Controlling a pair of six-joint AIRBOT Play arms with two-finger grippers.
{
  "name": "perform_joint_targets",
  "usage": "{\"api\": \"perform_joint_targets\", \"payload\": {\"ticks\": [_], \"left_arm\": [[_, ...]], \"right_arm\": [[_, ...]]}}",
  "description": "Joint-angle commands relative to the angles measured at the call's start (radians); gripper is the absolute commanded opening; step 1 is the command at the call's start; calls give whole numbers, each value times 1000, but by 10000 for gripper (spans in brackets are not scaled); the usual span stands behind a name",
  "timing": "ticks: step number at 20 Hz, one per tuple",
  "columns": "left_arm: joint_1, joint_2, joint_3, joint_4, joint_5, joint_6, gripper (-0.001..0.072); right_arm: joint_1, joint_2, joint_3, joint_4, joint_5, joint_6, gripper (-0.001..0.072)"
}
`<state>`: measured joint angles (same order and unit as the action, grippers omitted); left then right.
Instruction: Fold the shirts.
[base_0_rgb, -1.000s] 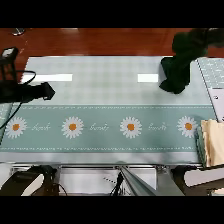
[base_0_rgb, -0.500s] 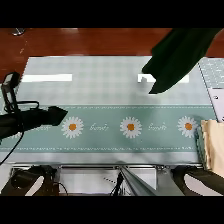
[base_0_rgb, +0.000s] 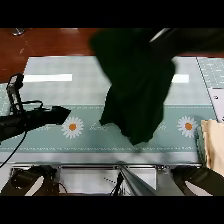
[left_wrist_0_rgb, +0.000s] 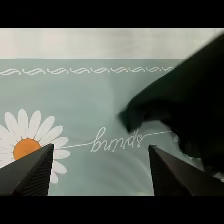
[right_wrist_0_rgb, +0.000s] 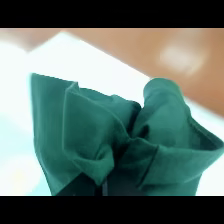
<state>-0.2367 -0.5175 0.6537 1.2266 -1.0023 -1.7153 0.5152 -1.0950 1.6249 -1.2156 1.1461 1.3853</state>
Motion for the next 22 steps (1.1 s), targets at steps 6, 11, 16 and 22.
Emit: {"api": "perform_joint_targets", "payload": {"ticks": [6,11,16,22], "left_arm": [[-1,-1,-2,-1,23,0,701],[0,-1,14,68,-2,11,701],[134,-1,6,101,-278,0,701],[149,-61,-386,-637,51,348,701]], "right_arm": [[252,-160,-541,322,-473,144,59],[8,-120,-446,381,-211,26,617],[-631,151,-495,71,86,40,616],[-1023,431,-1076,322,-6,19,614]]}}
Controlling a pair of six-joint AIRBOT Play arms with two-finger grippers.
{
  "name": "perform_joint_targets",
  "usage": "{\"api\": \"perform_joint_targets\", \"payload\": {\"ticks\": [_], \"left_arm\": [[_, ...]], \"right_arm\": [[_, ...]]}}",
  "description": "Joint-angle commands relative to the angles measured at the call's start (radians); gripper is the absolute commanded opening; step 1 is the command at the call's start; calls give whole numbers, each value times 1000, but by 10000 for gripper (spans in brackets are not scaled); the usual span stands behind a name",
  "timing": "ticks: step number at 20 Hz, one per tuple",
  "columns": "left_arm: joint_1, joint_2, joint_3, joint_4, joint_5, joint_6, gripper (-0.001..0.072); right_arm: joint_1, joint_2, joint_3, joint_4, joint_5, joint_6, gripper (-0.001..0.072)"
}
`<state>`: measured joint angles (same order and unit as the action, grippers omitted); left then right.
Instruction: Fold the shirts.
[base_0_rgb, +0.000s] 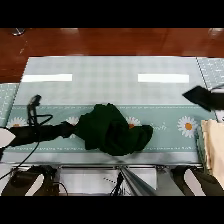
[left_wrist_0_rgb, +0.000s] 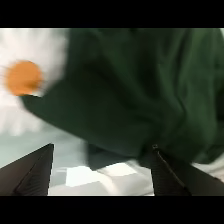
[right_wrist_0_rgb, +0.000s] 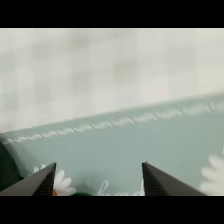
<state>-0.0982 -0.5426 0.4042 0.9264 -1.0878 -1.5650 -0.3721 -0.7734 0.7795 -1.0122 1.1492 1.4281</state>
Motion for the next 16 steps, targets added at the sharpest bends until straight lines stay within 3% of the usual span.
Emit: {"api": "perform_joint_targets", "payload": {"ticks": [1,6,11,12,13,14,16], "left_arm": [[11,-69,-141,-386,165,248,701],[-70,-363,-95,-617,127,526,701],[-241,-615,92,-629,129,562,699],[-253,-661,128,-615,102,562,583],[-254,-703,161,-603,47,583,87],[-253,-729,187,-603,-8,642,19],[-241,-736,219,-602,-53,675,19]], "right_arm": [[-114,116,-294,153,-6,-41,614],[7,116,-394,141,-1,-56,614],[75,115,-394,83,4,-19,614],[83,115,-394,51,13,-2,614],[89,115,-394,26,29,9,614],[89,115,-394,13,54,17,614],[89,115,-395,15,115,19,614]]}}
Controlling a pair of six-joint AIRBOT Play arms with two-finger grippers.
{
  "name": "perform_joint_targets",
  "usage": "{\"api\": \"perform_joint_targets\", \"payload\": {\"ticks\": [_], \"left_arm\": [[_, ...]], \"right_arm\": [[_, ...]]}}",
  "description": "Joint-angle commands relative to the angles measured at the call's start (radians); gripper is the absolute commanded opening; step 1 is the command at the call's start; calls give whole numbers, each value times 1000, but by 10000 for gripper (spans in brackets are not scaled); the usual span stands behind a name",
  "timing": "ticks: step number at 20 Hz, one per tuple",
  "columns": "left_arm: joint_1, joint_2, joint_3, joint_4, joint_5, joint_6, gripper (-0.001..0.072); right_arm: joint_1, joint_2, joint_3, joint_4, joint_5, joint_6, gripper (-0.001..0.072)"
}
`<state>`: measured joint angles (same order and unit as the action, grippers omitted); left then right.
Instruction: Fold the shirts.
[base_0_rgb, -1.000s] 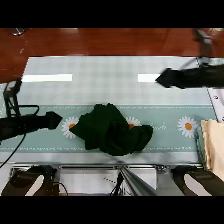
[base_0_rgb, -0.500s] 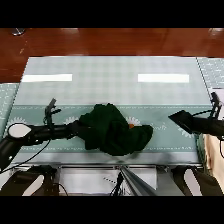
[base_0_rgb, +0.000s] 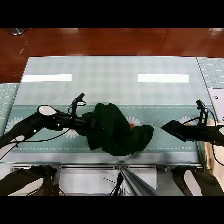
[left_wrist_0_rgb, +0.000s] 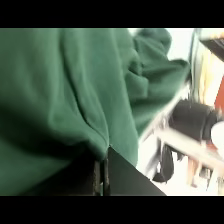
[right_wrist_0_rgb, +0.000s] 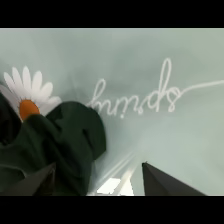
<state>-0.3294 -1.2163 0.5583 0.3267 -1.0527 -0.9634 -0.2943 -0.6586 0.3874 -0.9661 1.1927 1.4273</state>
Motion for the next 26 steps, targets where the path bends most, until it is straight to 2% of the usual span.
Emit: {"api": "perform_joint_targets", "payload": {"ticks": [1,6,11,16,17,18,19,20,23,26], "left_arm": [[1,-58,72,-2,-85,74,19],[59,-56,83,-2,-85,74,19],[86,-56,85,-5,-85,74,19],[86,-54,84,-6,-85,73,20],[86,-54,84,-6,-85,73,19],[86,-53,84,-7,-83,73,19],[86,-53,85,-13,-82,74,19],[87,-53,85,-18,-80,74,19],[133,-22,152,-26,-103,73,19],[256,100,364,-82,-84,44,19]], "right_arm": [[11,0,-7,-31,102,19,614],[11,-52,-66,8,90,22,608],[56,-205,-66,175,21,-95,597],[263,-389,-14,185,-176,-66,596],[288,-423,6,185,-186,-62,531],[311,-459,26,189,-192,-55,383],[335,-487,47,203,-196,-68,147],[357,-502,72,223,-194,-110,23],[383,-485,270,161,-114,-129,23],[383,-426,686,-55,-48,-17,22]]}}
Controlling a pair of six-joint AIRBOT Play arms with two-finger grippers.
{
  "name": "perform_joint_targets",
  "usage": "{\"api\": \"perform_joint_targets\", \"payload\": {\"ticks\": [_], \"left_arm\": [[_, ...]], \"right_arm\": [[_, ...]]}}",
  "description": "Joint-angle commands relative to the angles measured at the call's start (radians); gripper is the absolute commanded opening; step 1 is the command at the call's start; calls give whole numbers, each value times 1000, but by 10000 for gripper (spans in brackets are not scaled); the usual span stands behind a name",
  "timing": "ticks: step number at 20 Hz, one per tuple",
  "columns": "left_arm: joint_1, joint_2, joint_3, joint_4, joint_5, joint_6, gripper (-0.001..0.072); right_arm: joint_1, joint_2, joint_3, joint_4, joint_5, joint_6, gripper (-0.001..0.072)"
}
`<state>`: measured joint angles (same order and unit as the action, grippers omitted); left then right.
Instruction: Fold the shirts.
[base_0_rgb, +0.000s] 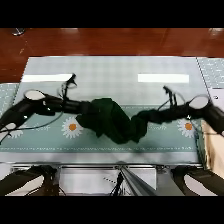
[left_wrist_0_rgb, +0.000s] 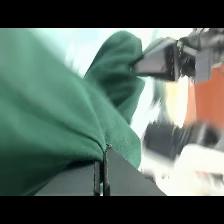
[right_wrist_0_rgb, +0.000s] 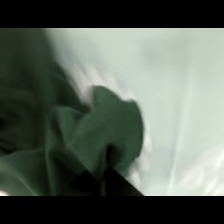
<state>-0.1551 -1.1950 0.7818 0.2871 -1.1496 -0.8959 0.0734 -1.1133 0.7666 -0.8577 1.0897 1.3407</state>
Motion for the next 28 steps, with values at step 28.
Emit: {"api": "perform_joint_targets", "payload": {"ticks": [28], "left_arm": [[410,730,522,647,57,-478,19]], "right_arm": [[16,455,746,-323,458,186,22]]}}
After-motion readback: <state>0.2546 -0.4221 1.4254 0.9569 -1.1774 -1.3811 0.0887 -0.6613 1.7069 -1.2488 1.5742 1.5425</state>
